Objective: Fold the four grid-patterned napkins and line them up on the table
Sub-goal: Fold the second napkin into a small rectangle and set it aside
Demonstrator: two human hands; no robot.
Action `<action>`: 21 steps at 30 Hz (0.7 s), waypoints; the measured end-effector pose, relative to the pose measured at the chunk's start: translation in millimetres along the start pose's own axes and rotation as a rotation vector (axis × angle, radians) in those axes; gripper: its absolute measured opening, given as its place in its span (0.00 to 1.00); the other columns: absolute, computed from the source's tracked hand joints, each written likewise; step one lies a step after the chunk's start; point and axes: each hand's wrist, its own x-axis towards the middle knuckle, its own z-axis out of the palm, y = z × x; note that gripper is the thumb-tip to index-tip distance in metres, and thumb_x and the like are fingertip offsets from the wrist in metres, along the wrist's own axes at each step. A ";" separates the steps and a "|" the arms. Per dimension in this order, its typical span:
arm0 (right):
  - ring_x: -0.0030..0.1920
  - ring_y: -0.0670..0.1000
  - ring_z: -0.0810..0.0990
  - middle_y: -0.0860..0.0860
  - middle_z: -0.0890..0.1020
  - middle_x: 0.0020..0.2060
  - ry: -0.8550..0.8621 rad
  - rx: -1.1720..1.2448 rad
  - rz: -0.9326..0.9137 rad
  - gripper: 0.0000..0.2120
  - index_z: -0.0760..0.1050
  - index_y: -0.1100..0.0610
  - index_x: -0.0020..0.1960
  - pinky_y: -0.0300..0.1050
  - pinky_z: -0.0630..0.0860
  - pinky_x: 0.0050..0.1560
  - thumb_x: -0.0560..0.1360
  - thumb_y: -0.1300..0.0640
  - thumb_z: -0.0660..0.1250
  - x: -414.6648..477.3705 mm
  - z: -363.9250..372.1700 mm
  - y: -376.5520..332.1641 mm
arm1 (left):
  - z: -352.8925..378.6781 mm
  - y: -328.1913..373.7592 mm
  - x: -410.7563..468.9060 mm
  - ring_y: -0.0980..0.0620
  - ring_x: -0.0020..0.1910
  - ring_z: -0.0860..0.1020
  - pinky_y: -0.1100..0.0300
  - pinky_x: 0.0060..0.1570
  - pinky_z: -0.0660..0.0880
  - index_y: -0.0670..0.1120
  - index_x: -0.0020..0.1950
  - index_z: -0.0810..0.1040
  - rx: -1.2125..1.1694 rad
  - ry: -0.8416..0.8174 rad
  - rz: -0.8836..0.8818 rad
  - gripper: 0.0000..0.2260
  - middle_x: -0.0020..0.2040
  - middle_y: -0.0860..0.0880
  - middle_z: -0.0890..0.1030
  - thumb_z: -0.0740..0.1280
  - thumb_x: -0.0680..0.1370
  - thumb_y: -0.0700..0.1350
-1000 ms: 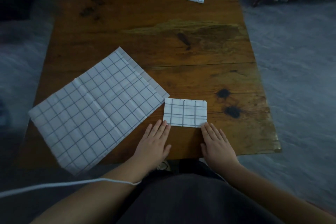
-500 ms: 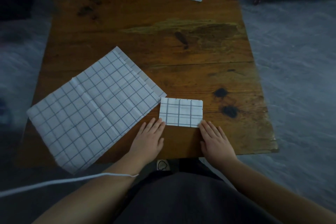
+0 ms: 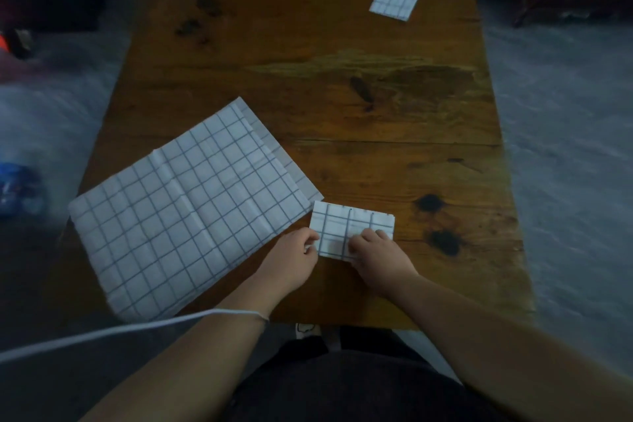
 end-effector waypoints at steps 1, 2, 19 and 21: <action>0.61 0.53 0.71 0.48 0.73 0.59 -0.010 -0.027 -0.024 0.11 0.72 0.49 0.63 0.48 0.72 0.58 0.81 0.52 0.63 0.7 -1.7 1.3 | -2.3 0.7 0.3 0.61 0.56 0.72 0.63 0.52 0.70 0.55 0.69 0.73 -0.031 -0.013 -0.021 0.14 0.63 0.56 0.76 0.61 0.83 0.48; 0.60 0.53 0.71 0.48 0.74 0.58 -0.015 -0.051 -0.044 0.10 0.73 0.49 0.63 0.48 0.72 0.55 0.82 0.52 0.61 1.6 -3.3 1.9 | -3.9 0.2 0.7 0.62 0.54 0.73 0.64 0.48 0.70 0.56 0.68 0.73 -0.070 -0.014 -0.047 0.13 0.63 0.56 0.76 0.61 0.84 0.49; 0.43 0.53 0.80 0.54 0.80 0.44 0.285 1.061 0.452 0.05 0.74 0.56 0.45 0.47 0.79 0.40 0.80 0.59 0.65 -97.5 -31.9 -56.7 | -2.5 8.3 -41.2 0.49 0.61 0.78 0.48 0.63 0.75 0.51 0.73 0.68 -0.700 -0.237 -0.140 0.20 0.64 0.49 0.78 0.65 0.82 0.52; 0.47 0.59 0.80 0.57 0.79 0.47 0.296 1.335 0.485 0.05 0.73 0.55 0.44 0.53 0.80 0.40 0.79 0.58 0.66 -116.8 -34.4 -53.1 | 5.0 28.5 -49.3 0.45 0.60 0.81 0.46 0.60 0.77 0.47 0.70 0.73 -0.896 -0.391 -0.150 0.18 0.62 0.45 0.81 0.64 0.83 0.52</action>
